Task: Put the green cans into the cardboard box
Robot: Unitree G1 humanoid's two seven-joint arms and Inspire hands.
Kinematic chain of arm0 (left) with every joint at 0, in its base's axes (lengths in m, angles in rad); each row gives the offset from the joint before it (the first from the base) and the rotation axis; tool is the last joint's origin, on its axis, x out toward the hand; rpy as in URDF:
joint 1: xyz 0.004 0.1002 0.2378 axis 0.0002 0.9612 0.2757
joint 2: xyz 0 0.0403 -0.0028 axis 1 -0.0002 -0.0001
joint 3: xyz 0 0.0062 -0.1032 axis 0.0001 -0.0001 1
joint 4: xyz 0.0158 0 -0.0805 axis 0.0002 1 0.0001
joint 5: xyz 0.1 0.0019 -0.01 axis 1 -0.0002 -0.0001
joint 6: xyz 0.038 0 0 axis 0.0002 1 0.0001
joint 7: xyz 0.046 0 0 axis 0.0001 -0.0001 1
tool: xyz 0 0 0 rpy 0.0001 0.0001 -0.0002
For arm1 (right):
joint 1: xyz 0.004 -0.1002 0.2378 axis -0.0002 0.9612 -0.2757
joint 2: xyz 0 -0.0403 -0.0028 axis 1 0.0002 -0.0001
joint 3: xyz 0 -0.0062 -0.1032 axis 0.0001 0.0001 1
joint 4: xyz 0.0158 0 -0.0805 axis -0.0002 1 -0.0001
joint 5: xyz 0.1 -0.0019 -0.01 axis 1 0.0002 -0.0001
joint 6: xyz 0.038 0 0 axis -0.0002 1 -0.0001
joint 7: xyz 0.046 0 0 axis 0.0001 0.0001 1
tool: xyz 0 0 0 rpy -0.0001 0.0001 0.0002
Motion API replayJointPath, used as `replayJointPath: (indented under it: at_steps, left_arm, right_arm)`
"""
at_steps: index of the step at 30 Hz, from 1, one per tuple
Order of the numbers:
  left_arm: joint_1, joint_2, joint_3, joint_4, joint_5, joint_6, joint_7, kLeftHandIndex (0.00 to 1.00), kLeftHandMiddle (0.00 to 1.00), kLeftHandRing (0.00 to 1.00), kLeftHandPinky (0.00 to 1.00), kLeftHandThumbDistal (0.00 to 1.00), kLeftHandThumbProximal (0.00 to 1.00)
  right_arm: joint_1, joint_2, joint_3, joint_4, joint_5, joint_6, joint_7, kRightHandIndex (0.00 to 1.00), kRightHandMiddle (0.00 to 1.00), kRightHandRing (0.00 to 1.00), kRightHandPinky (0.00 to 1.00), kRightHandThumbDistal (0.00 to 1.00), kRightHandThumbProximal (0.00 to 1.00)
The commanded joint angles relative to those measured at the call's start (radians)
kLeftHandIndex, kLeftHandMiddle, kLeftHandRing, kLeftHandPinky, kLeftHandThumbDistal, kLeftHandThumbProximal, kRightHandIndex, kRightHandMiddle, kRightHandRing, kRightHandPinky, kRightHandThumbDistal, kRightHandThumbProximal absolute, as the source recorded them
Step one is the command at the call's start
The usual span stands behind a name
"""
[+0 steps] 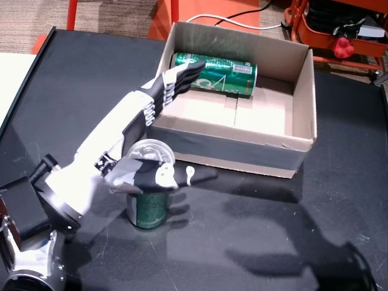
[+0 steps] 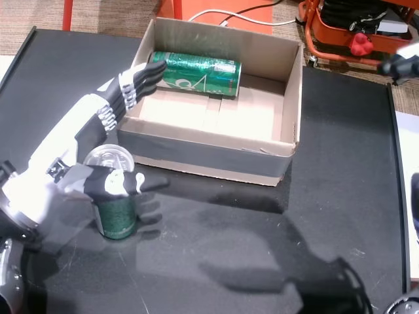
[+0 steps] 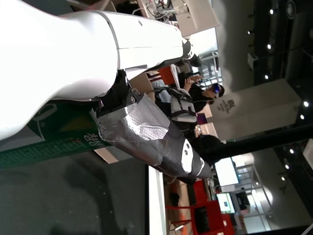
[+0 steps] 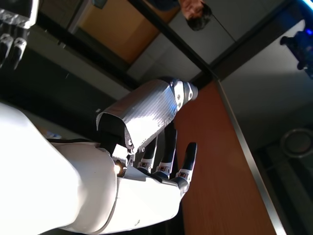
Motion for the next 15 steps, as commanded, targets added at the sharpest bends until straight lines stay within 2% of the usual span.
replayJointPath:
  at_steps: [1,3,4,6,8,10,12,13,15]
  left_arm:
    - [0.012,-0.005,0.002,-0.009,0.0,-0.004,-0.006,1.0,1.0,1.0,0.99,1.0,0.31]
    - [0.018,0.001,0.002,-0.008,0.001,0.008,-0.007,1.0,1.0,1.0,0.99,1.0,0.3]
    - [0.021,0.004,0.002,-0.006,0.005,0.01,-0.004,1.0,1.0,1.0,0.99,1.0,0.31]
    - [0.027,0.008,0.0,-0.007,0.009,0.013,-0.003,1.0,1.0,1.0,0.99,1.0,0.32]
    - [0.031,0.009,-0.002,-0.009,0.011,0.014,-0.004,1.0,1.0,1.0,0.98,1.0,0.33]
    - [0.033,0.01,-0.005,-0.011,0.015,0.008,-0.004,1.0,1.0,1.0,0.97,1.0,0.34]
    - [0.036,0.014,-0.011,-0.015,0.022,0.009,-0.005,1.0,1.0,1.0,0.97,1.0,0.34]
    - [0.037,0.017,-0.012,-0.016,0.023,0.011,-0.007,1.0,1.0,1.0,0.97,1.0,0.33]
    - [0.039,0.022,-0.012,-0.012,0.016,0.015,-0.022,1.0,1.0,1.0,0.97,1.0,0.3]
  right_arm:
    - [0.025,0.008,0.003,-0.024,0.027,0.025,-0.017,0.51,0.55,0.59,0.66,1.0,0.23]
    - [0.018,0.012,0.0,-0.018,0.025,0.017,-0.005,0.52,0.56,0.61,0.7,0.98,0.27]
    - [0.013,0.009,-0.002,-0.012,0.026,0.016,0.004,0.52,0.56,0.62,0.71,0.97,0.25]
    - [-0.001,0.009,-0.014,0.006,0.014,-0.01,0.014,0.51,0.55,0.62,0.72,0.9,0.32]
    - [-0.006,0.012,-0.023,0.018,0.004,-0.033,0.013,0.5,0.55,0.61,0.72,0.85,0.31]
    - [0.003,0.0,-0.015,0.01,0.032,0.005,0.018,0.51,0.55,0.61,0.69,0.92,0.24]
    - [0.002,-0.016,-0.019,0.015,0.047,0.028,0.035,0.51,0.56,0.61,0.71,0.94,0.26]
    - [0.002,-0.016,-0.021,0.013,0.053,0.038,0.035,0.51,0.55,0.59,0.69,0.99,0.26]
    - [-0.007,-0.028,-0.033,0.024,0.06,0.045,0.054,0.5,0.54,0.58,0.71,1.0,0.27]
